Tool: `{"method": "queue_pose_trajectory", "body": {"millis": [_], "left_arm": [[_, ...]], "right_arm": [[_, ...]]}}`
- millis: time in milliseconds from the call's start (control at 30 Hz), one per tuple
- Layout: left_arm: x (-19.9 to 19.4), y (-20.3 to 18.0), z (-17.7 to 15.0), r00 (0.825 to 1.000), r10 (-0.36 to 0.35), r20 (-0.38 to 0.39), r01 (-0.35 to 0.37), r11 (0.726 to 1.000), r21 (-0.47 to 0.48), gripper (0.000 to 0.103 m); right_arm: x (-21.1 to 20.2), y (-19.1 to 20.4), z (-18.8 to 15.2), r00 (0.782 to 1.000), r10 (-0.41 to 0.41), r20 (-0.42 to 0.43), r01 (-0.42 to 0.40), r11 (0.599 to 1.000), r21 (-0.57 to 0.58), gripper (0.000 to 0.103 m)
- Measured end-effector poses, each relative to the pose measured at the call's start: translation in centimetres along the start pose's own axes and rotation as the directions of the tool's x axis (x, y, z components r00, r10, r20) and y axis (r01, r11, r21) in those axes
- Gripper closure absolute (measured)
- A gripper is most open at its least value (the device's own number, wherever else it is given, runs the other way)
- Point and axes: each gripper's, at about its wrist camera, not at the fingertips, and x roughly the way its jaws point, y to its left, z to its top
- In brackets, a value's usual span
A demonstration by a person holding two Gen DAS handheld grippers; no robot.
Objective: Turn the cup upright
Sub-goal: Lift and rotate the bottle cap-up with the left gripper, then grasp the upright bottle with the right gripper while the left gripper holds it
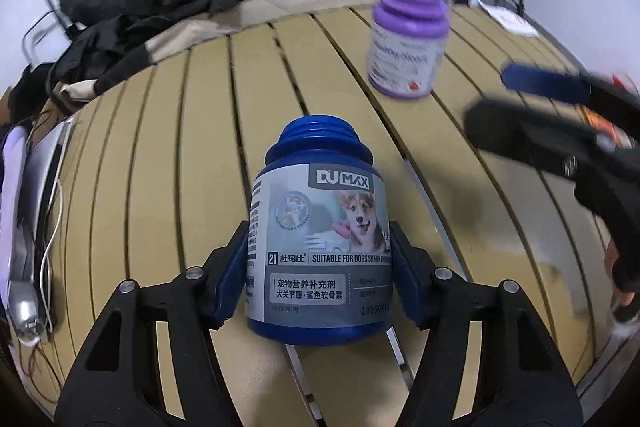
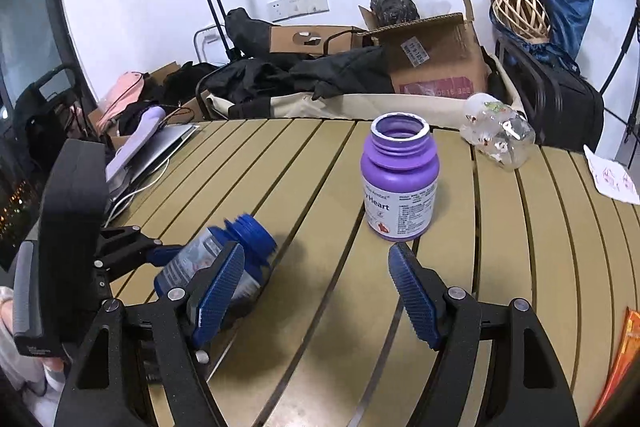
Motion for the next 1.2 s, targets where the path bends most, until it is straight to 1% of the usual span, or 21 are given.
{"method": "queue_pose_trajectory", "body": {"millis": [100,167,200,233,300,367,433,467,500,600,667,767,800,833,900,967,1000,1067,1133,1167,1200], "left_arm": [[-1.5,0.3,0.3,0.995,0.040,0.095,-0.038,0.999,-0.028,0.043],[-2.2,0.1,0.5,0.978,0.123,0.166,-0.115,0.992,-0.053,0.043],[-2.4,0.1,0.5,0.971,0.143,0.191,-0.131,0.989,-0.073,0.043],[-2.8,-0.2,0.2,0.967,0.132,0.219,-0.116,0.990,-0.086,0.043],[-3.2,-0.7,0.2,0.962,0.094,0.256,-0.080,0.995,-0.065,0.043],[-4.3,-1.4,0.4,0.944,0.078,0.321,-0.080,0.997,-0.008,0.043],[-5.3,-1.1,0.9,0.923,0.042,0.382,-0.047,0.999,0.004,0.043],[-5.5,-0.8,1.2,0.917,0.032,0.397,-0.036,0.999,0.002,0.043],[-6.0,0.0,1.7,0.905,0.010,0.426,-0.009,1.000,-0.004,0.043],[-6.4,2.3,3.3,0.889,-0.017,0.457,0.025,1.000,-0.011,0.043],[-6.2,3.6,4.0,0.880,-0.057,0.472,0.066,0.998,-0.002,0.043],[-5.9,5.3,5.0,0.861,-0.084,0.502,0.098,0.995,-0.001,0.043],[-5.7,5.9,5.2,0.854,-0.089,0.512,0.107,0.994,-0.007,0.043],[-5.2,6.4,5.6,0.851,-0.093,0.517,0.117,0.993,-0.014,0.043],[-4.4,7.3,6.2,0.851,-0.106,0.514,0.136,0.991,-0.021,0.043],[-3.8,8.0,6.6,0.843,-0.099,0.528,0.136,0.990,-0.031,0.043],[-3.6,8.1,6.7,0.844,-0.103,0.527,0.139,0.990,-0.028,0.043],[-2.6,9.1,7.5,0.850,-0.156,0.504,0.189,0.982,-0.014,0.043],[-2.2,9.6,7.9,0.846,-0.188,0.499,0.223,0.975,-0.011,0.042],[-2.1,9.7,8.2,0.846,-0.196,0.495,0.229,0.973,-0.005,0.042],[-1.8,9.9,8.7,0.847,-0.198,0.494,0.223,0.975,0.009,0.041]], "right_arm": [[-0.4,-0.4,0.1,1.000,0.013,0.015,-0.013,1.000,0.017,0.023],[-1.0,-0.6,0.4,0.997,0.070,0.037,-0.073,0.995,0.064,0.023],[-1.2,-0.7,0.5,0.994,0.098,0.046,-0.102,0.991,0.087,0.023],[-1.5,-0.7,0.8,0.990,0.129,0.054,-0.134,0.985,0.111,0.023],[-1.5,-0.4,1.8,0.980,0.191,0.052,-0.197,0.970,0.143,0.023],[-0.8,0.1,3.2,0.966,0.257,0.021,-0.257,0.952,0.167,0.023],[-0.1,0.7,5.0,0.952,0.306,0.005,-0.302,0.938,0.171,0.023],[0.4,0.9,5.7,0.947,0.322,-0.003,-0.317,0.934,0.168,0.023],[1.1,1.2,6.7,0.936,0.351,-0.021,-0.343,0.924,0.171,0.023],[2.9,1.1,8.9,0.899,0.436,-0.046,-0.415,0.880,0.230,0.023],[4.4,0.6,10.5,0.864,0.502,-0.038,-0.473,0.834,0.283,0.023],[6.9,0.4,12.4,0.806,0.588,-0.066,-0.538,0.774,0.335,0.029],[7.4,0.4,12.9,0.797,0.601,-0.069,-0.547,0.765,0.341,0.034],[7.8,0.6,13.4,0.801,0.594,-0.076,-0.541,0.772,0.333,0.035],[8.3,1.7,14.3,0.829,0.550,-0.103,-0.510,0.818,0.266,0.035],[8.9,1.6,14.9,0.827,0.551,-0.108,-0.513,0.820,0.255,0.035],[9.3,1.6,15.1,0.829,0.548,-0.114,-0.510,0.824,0.248,0.035],[9.7,1.9,15.5,0.853,0.506,-0.128,-0.480,0.857,0.188,0.035],[9.9,2.5,15.8,0.890,0.434,-0.138,-0.426,0.901,0.084,0.035],[9.7,3.3,15.9,0.913,0.390,-0.122,-0.393,0.919,-0.005,0.035],[9.3,4.0,15.9,0.919,0.381,-0.098,-0.389,0.917,-0.086,0.035]]}}
